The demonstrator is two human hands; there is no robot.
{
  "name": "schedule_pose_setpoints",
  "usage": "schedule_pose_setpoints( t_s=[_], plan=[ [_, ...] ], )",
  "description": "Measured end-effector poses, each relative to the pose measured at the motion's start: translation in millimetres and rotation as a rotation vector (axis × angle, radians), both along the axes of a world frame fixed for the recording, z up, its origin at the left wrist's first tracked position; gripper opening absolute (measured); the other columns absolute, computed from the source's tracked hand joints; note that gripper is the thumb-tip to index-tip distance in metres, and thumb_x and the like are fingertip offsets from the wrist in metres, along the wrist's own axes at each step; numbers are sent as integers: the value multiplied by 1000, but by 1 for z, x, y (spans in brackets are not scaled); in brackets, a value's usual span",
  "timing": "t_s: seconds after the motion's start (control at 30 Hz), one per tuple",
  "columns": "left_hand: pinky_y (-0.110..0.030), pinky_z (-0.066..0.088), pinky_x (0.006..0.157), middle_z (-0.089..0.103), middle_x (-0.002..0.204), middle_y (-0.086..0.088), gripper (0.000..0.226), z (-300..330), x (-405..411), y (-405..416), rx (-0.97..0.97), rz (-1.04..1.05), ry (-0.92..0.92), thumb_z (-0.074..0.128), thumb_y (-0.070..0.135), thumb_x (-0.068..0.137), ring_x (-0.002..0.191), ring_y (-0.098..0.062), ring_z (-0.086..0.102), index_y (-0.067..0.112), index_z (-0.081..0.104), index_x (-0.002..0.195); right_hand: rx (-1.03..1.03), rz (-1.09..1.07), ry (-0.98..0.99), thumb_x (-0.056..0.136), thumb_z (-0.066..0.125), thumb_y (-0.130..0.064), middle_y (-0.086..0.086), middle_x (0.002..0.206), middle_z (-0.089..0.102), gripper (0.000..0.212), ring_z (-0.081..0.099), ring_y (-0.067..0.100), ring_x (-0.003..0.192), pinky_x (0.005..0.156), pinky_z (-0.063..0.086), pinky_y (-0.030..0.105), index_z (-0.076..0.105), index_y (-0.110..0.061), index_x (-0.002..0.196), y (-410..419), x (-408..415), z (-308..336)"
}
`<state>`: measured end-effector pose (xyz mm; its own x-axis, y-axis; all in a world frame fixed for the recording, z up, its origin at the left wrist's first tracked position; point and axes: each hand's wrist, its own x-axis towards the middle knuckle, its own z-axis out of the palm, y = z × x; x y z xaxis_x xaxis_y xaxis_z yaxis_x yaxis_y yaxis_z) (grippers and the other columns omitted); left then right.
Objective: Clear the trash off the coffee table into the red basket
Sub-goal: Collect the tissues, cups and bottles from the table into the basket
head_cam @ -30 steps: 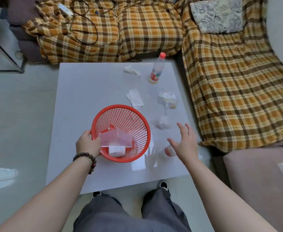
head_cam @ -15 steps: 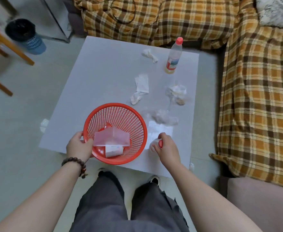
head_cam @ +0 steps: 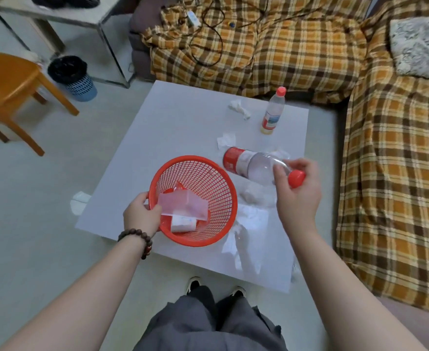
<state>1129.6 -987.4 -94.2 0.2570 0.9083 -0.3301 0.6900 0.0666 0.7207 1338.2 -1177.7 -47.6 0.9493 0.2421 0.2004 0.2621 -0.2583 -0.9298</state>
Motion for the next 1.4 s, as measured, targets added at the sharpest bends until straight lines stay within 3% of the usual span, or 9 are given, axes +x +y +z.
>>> schedule_pose_setpoints(
  t_s=[0.2, 0.3, 0.43, 0.63, 0.83, 1.1, 1.27, 1.33, 1.4],
  plan=[
    [-43, 61, 56, 71, 83, -7, 20, 14, 25, -19, -64, -112, -103, 58, 10, 87, 70, -27, 71, 26, 61, 98, -123, 249, -39, 80, 71, -27, -9, 89, 64, 23, 59, 8, 82, 72, 41, 11, 55, -24, 95, 19, -19, 5],
    [-46, 62, 59, 72, 88, -7, 18, 21, 33, -25, -91, -160, -156, 57, 11, 89, 73, -27, 72, 24, 64, 100, -163, 281, -51, 80, 70, -31, -8, 87, 62, 23, 57, 9, 80, 68, 37, 5, 52, -27, 92, 20, -19, -2],
    [-49, 61, 63, 72, 88, -10, 14, 26, 33, -23, -108, -148, -173, 59, 13, 90, 73, -30, 72, 22, 64, 98, -251, 261, -59, 82, 67, -37, -5, 87, 57, 25, 52, 12, 77, 63, 35, 14, 51, -24, 96, 25, -14, -8],
    [-49, 61, 57, 72, 87, -11, 19, 28, 22, -15, -155, -140, -171, 56, 9, 91, 68, -29, 73, 28, 62, 88, -444, 280, -144, 90, 57, -39, 9, 126, 51, 44, 47, 26, 117, 96, 43, 40, 51, -10, 123, 30, -7, -19],
    [-49, 61, 56, 74, 81, -9, 13, 24, 10, 1, -232, -43, -211, 57, 10, 91, 61, -25, 73, 19, 64, 97, -548, 372, 72, 82, 55, -62, 7, 133, 50, 71, 46, 23, 119, 94, 42, 43, 36, -23, 138, 36, 3, -28],
    [-41, 60, 52, 74, 84, -10, 14, 23, 9, 18, -211, 14, -256, 57, 14, 91, 62, -25, 73, 27, 63, 87, -401, 317, 109, 70, 68, -63, -1, 154, 25, 101, 28, 18, 140, 107, 32, 39, 8, -36, 147, 37, -9, -24],
    [-47, 61, 58, 73, 90, -8, 8, 19, 17, 19, -226, 23, -268, 58, 19, 94, 68, -26, 74, 27, 61, 93, -440, 207, 214, 73, 70, -56, 3, 158, 13, 109, 16, 22, 145, 114, 23, 44, -1, -26, 150, 29, -30, -31],
    [-49, 61, 61, 72, 95, -9, 10, 17, 22, 16, -239, 14, -258, 58, 21, 94, 72, -27, 74, 23, 61, 103, -459, 224, 293, 79, 69, -44, 6, 156, 20, 102, 23, 24, 142, 113, 26, 43, -1, -26, 150, 27, -38, -36],
    [-50, 61, 62, 73, 96, -9, 13, 16, 27, 12, -253, -2, -258, 58, 22, 95, 73, -27, 74, 23, 61, 107, -417, 247, 332, 83, 65, -35, 5, 141, 41, 93, 44, 21, 125, 102, 40, 36, 0, -32, 150, 26, -45, -36]
  ],
)
